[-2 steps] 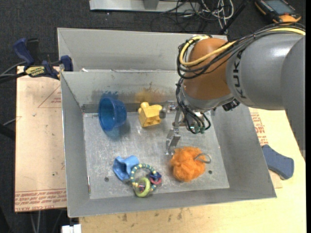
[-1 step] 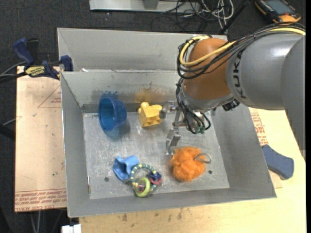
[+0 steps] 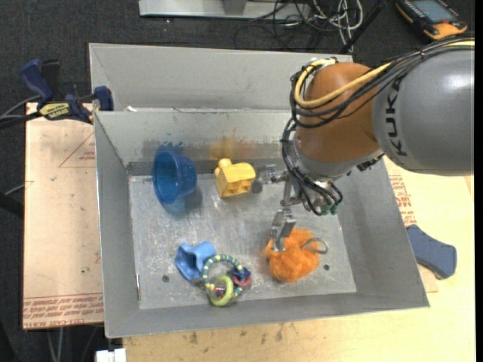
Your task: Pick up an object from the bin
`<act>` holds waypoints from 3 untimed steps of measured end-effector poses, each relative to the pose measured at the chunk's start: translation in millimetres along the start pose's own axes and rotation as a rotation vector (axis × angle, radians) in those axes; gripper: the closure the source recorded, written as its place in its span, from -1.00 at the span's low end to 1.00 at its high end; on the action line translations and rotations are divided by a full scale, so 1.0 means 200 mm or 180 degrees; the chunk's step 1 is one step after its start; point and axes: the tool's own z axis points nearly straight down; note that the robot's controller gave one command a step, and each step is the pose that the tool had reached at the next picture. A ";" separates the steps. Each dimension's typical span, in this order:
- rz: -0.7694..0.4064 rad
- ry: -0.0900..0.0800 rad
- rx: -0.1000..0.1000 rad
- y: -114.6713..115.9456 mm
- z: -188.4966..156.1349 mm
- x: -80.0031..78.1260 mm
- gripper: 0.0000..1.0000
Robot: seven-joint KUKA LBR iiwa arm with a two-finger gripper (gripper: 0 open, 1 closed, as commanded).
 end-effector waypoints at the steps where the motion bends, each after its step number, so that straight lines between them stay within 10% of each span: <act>1: -0.0449 0.0002 -0.0002 -0.41 0.37 0.26 1.00; 2: -0.0449 0.0001 -0.0003 -0.41 0.37 0.25 1.00; 3: -0.0447 -0.0020 0.0003 -0.42 -0.22 0.28 1.00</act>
Offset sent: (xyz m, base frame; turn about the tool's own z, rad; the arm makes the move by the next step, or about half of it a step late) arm 0.0000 0.0000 0.0000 0.0000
